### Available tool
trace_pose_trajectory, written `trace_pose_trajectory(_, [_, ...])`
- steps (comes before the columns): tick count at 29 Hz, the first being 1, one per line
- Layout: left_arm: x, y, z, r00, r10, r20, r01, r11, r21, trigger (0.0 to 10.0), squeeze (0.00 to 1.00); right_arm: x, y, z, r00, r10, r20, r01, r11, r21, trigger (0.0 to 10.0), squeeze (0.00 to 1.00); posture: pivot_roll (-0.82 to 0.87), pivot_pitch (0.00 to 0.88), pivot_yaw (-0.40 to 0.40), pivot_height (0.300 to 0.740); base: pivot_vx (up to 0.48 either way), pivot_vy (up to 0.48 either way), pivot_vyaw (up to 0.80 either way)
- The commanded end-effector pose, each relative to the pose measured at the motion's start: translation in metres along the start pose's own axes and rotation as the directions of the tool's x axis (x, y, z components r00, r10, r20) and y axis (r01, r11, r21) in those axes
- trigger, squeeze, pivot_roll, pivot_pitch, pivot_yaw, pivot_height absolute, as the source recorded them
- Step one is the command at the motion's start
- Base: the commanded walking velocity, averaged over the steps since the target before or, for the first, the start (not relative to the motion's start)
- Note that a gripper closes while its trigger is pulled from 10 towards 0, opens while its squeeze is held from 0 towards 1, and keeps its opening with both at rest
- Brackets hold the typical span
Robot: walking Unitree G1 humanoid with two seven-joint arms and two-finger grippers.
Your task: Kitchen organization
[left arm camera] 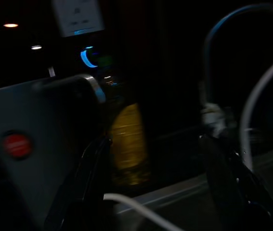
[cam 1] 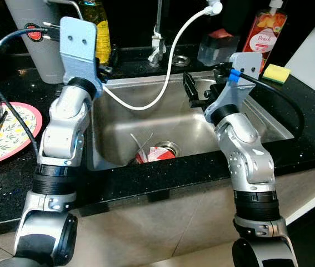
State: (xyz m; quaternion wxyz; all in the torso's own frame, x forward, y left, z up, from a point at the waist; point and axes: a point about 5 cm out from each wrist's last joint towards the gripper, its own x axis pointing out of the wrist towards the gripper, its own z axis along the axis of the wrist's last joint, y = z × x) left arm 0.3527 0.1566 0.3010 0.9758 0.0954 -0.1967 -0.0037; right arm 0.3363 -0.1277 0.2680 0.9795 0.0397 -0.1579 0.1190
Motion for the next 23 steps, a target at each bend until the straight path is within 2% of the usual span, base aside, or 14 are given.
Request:
trace_pose_trajectory(1, [-0.001,0.011,-0.009,0.998,0.055,-0.043,-0.053,0.998,0.04,10.0,0.0,0.002,0.003,0.001,1.0,0.015,0.006,-0.015,1.0,0.01,10.0,0.0,0.04,0.0,-0.019,0.74,0.0,0.0,0.0])
trace_pose_trajectory(3, [-0.002,0.028,-0.018,0.979,0.177,-0.1,-0.173,0.984,0.048,10.0,0.0,0.002,0.004,0.001,1.0,0.019,0.007,-0.019,1.0,0.009,10.0,0.0,0.03,0.0,-0.017,0.74,0.0,0.0,0.0])
trace_pose_trajectory(4, [-0.002,0.028,-0.018,0.979,0.177,-0.1,-0.173,0.984,0.048,10.0,0.0,0.002,0.004,0.001,1.0,0.019,0.007,-0.019,1.0,0.009,10.0,0.0,0.03,0.0,-0.017,0.74,0.0,0.0,0.0])
trace_pose_trajectory(6, [-0.003,0.045,-0.026,0.946,0.287,-0.151,-0.28,0.958,0.07,10.0,0.0,0.001,0.004,0.001,1.0,0.018,0.006,-0.018,1.0,0.007,10.0,0.0,0.02,0.0,-0.015,0.74,0.0,0.0,0.0])
trace_pose_trajectory(8, [-0.004,0.049,-0.028,0.935,0.314,-0.164,-0.305,0.949,0.075,10.0,0.0,0.001,0.004,0.001,1.0,0.017,0.005,-0.017,1.0,0.005,10.0,0.0,0.02,0.0,-0.015,0.74,0.0,0.0,0.0])
trace_pose_trajectory(11, [-0.011,0.07,-0.051,0.839,0.446,-0.311,-0.444,0.892,0.081,10.0,0.0,-0.003,0.0,0.001,1.0,0.004,-0.001,-0.004,1.0,-0.003,10.0,0.0,0.01,0.0,-0.005,0.74,0.0,0.0,0.0])
trace_pose_trajectory(12, [-0.011,0.07,-0.051,0.839,0.446,-0.311,-0.444,0.892,0.081,10.0,0.0,-0.003,0.0,0.001,1.0,0.004,-0.001,-0.004,1.0,-0.003,10.0,0.0,0.01,0.0,-0.005,0.74,0.0,0.0,0.0])
trace_pose_trajectory(13, [-0.014,0.075,-0.057,0.809,0.471,-0.351,-0.476,0.876,0.078,10.0,0.0,-0.004,-0.001,0.001,1.0,-0.001,-0.002,0.001,1.0,-0.004,10.0,0.0,0.01,0.0,-0.002,0.74,0.0,0.0,0.0])
trace_pose_trajectory(14, [-0.014,0.075,-0.057,0.809,0.471,-0.351,-0.476,0.876,0.078,10.0,0.0,-0.004,-0.001,0.001,1.0,-0.001,-0.002,0.001,1.0,-0.004,10.0,0.0,0.01,0.0,-0.002,0.74,0.0,0.0,0.0])
trace_pose_trajectory(15, [-0.017,0.079,-0.064,0.782,0.488,-0.388,-0.504,0.861,0.067,10.0,0.0,-0.004,-0.002,0.001,1.0,-0.004,-0.002,0.004,1.0,-0.004,10.0,0.0,0.01,0.0,-0.002,0.74,0.0,0.0,0.0])
trace_pose_trajectory(17, [-0.021,0.083,-0.075,0.757,0.46,-0.464,-0.512,0.859,0.017,10.0,0.0,-0.004,-0.002,0.0,1.0,-0.006,-0.003,0.006,1.0,-0.002,10.0,0.0,0.02,0.0,-0.003,0.74,0.0,0.0,0.0])
trace_pose_trajectory(23, [-0.024,0.089,-0.083,0.726,0.435,-0.532,-0.533,0.845,-0.037,10.0,0.0,0.0,0.002,-0.001,1.0,0.009,-0.002,-0.009,1.0,0.005,10.0,0.0,0.04,0.0,-0.015,0.74,0.0,0.0,0.0])
